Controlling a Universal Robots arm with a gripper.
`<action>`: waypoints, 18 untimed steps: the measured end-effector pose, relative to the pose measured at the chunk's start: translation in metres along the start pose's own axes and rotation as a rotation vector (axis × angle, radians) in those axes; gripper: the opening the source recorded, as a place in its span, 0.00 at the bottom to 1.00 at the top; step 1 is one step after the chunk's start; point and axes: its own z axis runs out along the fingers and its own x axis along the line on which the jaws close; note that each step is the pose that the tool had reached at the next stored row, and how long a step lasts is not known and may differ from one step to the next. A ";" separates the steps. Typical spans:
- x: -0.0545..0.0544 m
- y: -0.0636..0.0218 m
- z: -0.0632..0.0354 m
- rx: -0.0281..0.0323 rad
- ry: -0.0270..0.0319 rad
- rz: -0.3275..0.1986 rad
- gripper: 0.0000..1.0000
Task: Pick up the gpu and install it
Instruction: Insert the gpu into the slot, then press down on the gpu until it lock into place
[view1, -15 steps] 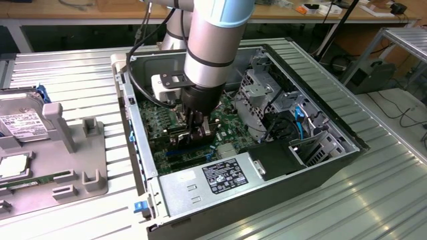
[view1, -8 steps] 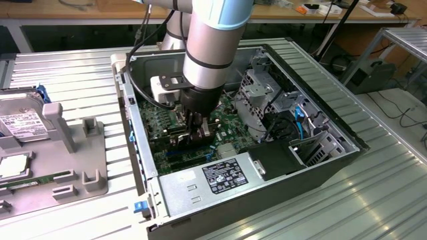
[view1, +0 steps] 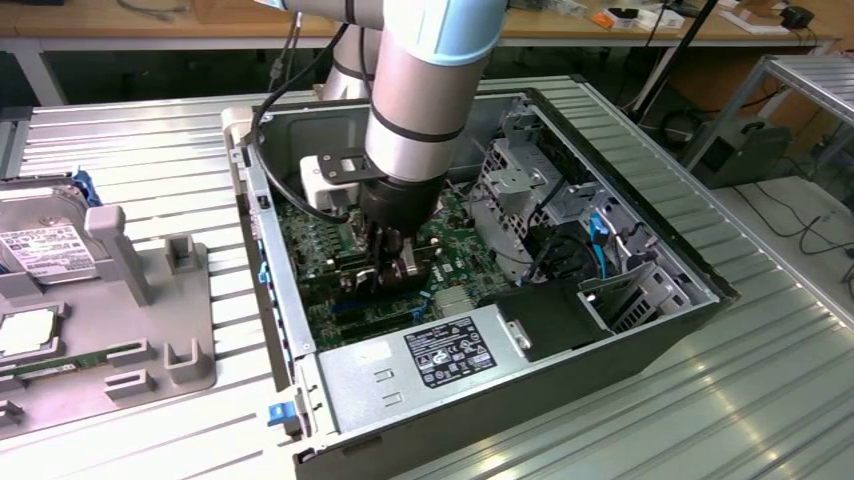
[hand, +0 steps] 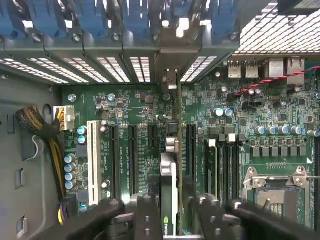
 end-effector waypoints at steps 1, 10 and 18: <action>0.000 0.0000 -0.0006 -0.0006 0.0010 0.000 0.34; 0.000 0.0011 -0.0238 -0.0006 0.0017 0.005 0.14; 0.000 0.0011 -0.0238 -0.0006 0.0017 0.005 0.11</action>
